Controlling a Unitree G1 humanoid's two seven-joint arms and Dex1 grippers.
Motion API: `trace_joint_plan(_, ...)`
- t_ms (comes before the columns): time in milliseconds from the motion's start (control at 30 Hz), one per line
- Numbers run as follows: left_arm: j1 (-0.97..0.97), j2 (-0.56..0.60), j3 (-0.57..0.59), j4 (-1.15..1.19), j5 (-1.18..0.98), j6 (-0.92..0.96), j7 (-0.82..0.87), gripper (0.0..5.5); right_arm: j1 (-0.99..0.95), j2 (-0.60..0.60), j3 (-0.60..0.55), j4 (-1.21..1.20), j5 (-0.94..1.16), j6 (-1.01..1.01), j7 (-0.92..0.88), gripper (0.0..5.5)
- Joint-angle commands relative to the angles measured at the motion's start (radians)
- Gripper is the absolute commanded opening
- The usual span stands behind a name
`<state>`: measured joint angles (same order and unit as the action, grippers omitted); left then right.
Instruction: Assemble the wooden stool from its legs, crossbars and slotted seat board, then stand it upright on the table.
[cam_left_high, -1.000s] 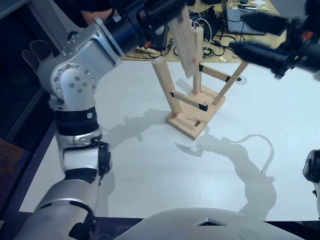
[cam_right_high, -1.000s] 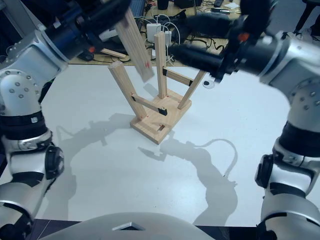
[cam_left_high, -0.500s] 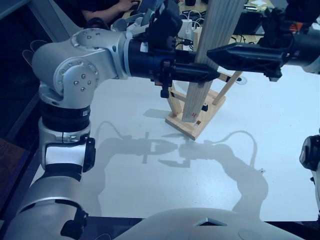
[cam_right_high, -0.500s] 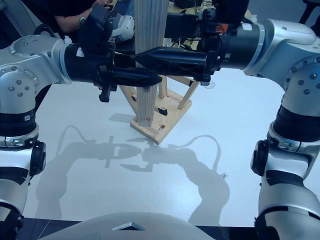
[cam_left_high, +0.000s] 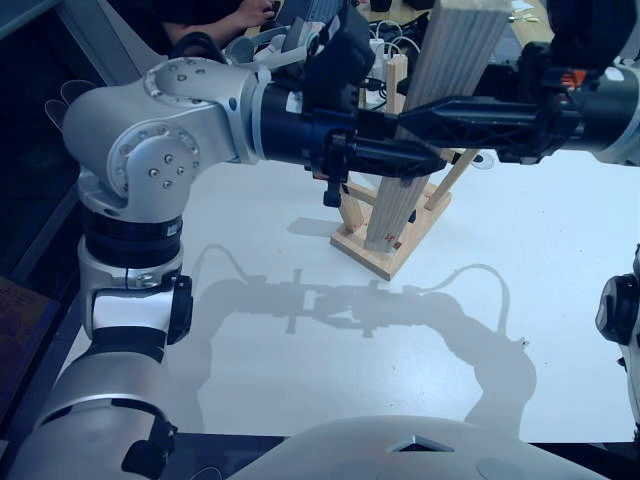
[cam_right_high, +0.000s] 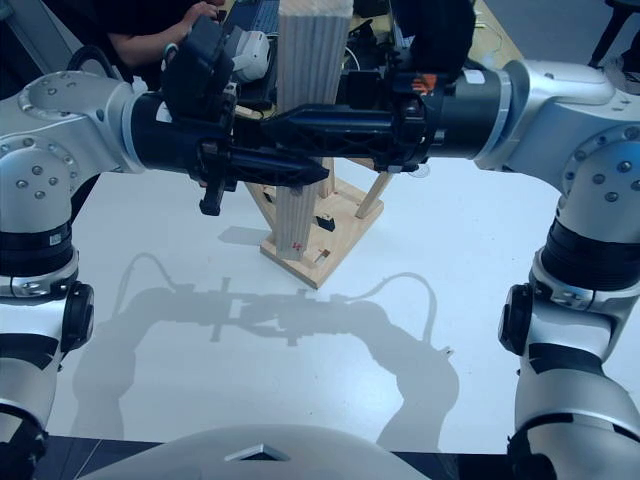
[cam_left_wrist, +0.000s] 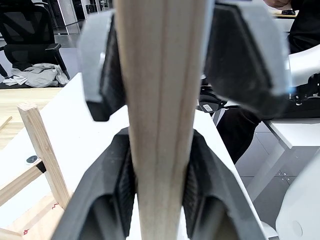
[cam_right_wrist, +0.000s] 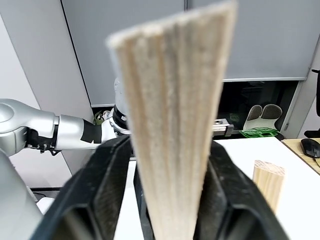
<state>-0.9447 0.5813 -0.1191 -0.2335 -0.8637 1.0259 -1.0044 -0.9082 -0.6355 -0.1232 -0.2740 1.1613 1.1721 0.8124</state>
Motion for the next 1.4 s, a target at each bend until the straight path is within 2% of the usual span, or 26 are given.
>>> trace_joint_plan(33,-0.021,-0.013,0.016,-0.008,-0.003,0.01,0.021,1.0,0.005,0.004,-0.007,-0.006,0.014,-0.002,-0.017,1.28)
trace_joint_plan(100,-0.025,-0.021,0.023,-0.012,-0.009,0.012,0.029,1.0,0.007,0.006,-0.008,-0.007,0.015,-0.004,-0.023,1.04)
trace_joint_plan(200,-0.035,-0.039,0.031,-0.001,0.012,-0.012,0.062,1.0,0.009,0.01,-0.013,-0.008,0.016,-0.012,-0.034,1.03)
trace_joint_plan(233,-0.04,-0.049,0.036,0.012,0.025,-0.02,0.082,1.37,0.009,0.012,-0.016,-0.006,0.014,-0.016,-0.038,1.03)
trace_joint_plan(367,-0.041,-0.064,0.069,0.043,0.05,-0.037,0.133,1.94,0.01,0.022,-0.029,0.008,-0.016,-0.055,-0.066,1.0)
trace_joint_plan(433,-0.022,-0.072,0.129,0.046,0.037,-0.038,0.187,2.26,0.017,0.023,-0.044,0.019,-0.042,-0.09,-0.089,1.0)
trace_joint_plan(633,0.107,-0.157,0.371,0.042,-0.084,-0.072,0.371,2.28,0.049,0.033,-0.156,0.048,-0.049,-0.152,-0.209,1.0)
trace_joint_plan(700,0.085,-0.215,0.464,0.13,-0.096,-0.146,0.475,2.28,0.061,0.032,-0.179,0.056,-0.058,-0.169,-0.234,1.0)
trace_joint_plan(767,0.041,-0.247,0.523,0.295,-0.002,-0.285,0.611,2.28,0.07,0.034,-0.186,0.068,-0.082,-0.195,-0.253,1.0)
trace_joint_plan(800,0.028,-0.238,0.511,0.407,0.098,-0.379,0.679,2.28,0.076,0.039,-0.185,0.072,-0.102,-0.215,-0.267,1.0)
trace_joint_plan(867,0.031,-0.2,0.409,0.599,0.318,-0.532,0.756,2.28,0.091,0.058,-0.184,0.073,-0.136,-0.252,-0.3,0.99)
trace_joint_plan(933,0.065,-0.17,0.27,0.705,0.516,-0.65,0.755,2.28,0.104,0.078,-0.18,0.067,-0.157,-0.275,-0.329,0.99)
trace_joint_plan(1000,0.099,-0.17,0.19,0.761,0.622,-0.699,0.738,2.28,0.122,0.088,-0.178,0.059,-0.17,-0.287,-0.35,0.99)
trace_joint_plan(1200,0.205,-0.191,0.075,0.642,0.627,-0.607,0.51,2.28,0.256,0.066,-0.194,0.067,-0.252,-0.328,-0.363,0.99)
trace_joint_plan(1400,0.283,-0.178,0.038,0.498,0.606,-0.474,0.39,2.28,0.444,0.072,-0.258,0.064,-0.277,-0.338,-0.389,0.99)
